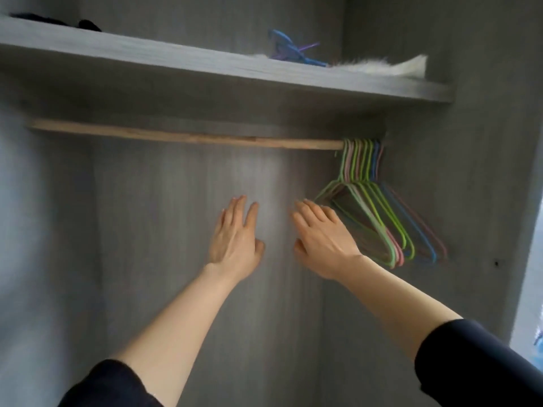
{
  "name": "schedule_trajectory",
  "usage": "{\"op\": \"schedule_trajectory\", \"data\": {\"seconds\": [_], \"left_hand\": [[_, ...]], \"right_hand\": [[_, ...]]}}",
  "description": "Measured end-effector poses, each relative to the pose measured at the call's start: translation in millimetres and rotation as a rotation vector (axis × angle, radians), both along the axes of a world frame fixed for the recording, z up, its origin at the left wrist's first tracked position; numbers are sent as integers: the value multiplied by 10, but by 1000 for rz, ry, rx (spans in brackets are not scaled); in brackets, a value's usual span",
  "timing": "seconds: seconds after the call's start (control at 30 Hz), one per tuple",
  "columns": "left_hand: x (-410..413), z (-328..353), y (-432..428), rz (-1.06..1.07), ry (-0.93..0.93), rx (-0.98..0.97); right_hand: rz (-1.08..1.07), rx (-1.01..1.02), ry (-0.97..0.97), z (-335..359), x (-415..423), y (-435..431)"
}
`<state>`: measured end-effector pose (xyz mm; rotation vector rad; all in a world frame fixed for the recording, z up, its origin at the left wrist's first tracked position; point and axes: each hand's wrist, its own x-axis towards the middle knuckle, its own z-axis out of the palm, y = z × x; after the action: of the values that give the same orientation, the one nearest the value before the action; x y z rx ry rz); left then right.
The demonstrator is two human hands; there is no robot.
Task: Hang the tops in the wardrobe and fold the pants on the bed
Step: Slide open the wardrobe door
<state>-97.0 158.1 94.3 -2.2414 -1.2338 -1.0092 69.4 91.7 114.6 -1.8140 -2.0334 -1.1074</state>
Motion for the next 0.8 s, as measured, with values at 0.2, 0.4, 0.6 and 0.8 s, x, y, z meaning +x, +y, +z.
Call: {"op": "schedule_trajectory", "data": {"seconds": [0.2,0.4,0.6,0.8], "left_hand": [[846,538,479,-31,5,105],[1167,1121,894,-26,-12,245],[1065,1293,1201,-65,-19,293],[1068,1239,1367,-161,-95,373]], "right_hand": [[-168,46,3,432,769,299],[-284,60,80,896,1114,636],[-328,58,80,1033,1115,843],[-348,67,101,1035,1075,900]]}}
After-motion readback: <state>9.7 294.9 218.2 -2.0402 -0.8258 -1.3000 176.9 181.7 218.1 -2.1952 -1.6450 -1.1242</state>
